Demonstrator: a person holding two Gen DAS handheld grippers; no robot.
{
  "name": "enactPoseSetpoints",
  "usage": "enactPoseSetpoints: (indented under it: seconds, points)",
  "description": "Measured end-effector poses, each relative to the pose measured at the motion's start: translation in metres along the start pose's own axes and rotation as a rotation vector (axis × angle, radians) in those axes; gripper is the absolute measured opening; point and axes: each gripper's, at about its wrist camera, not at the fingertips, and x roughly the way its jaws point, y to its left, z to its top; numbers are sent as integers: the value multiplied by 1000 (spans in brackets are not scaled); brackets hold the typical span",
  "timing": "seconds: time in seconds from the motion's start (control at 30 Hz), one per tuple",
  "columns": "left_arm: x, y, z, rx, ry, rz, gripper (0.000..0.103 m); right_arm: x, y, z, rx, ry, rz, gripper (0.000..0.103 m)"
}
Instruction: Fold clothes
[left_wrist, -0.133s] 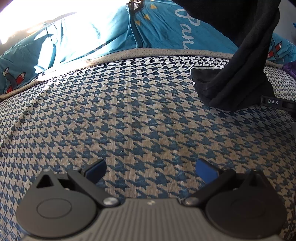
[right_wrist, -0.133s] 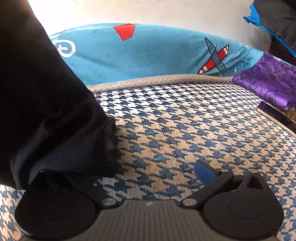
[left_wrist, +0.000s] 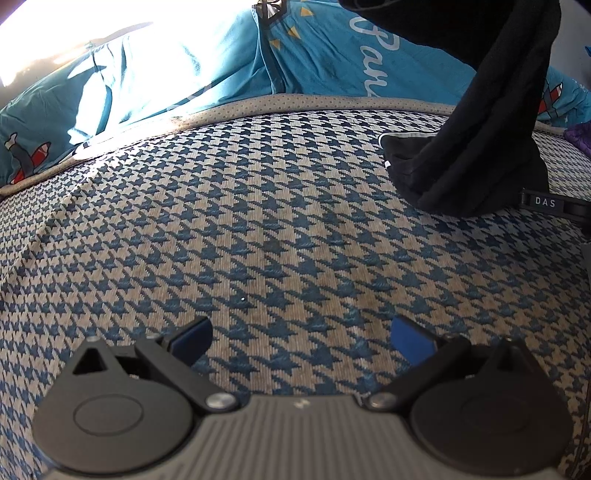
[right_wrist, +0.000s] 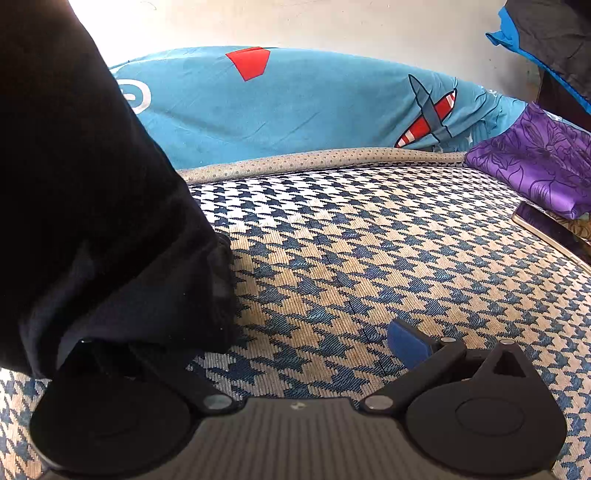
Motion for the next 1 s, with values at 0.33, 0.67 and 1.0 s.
enactPoseSetpoints:
  seconds: [0.33,0.67,1.0]
  points:
    - [1,-1,1,-5,-2,-4,103,2,-3,0,2,0,2,103]
    - [-4,4,-4,-19,-3,7,103,-1,-2,1,2,0,1,103]
    - [-20,21,-6,-39,-18,13,103,-2,-1,0,3,0,1,103]
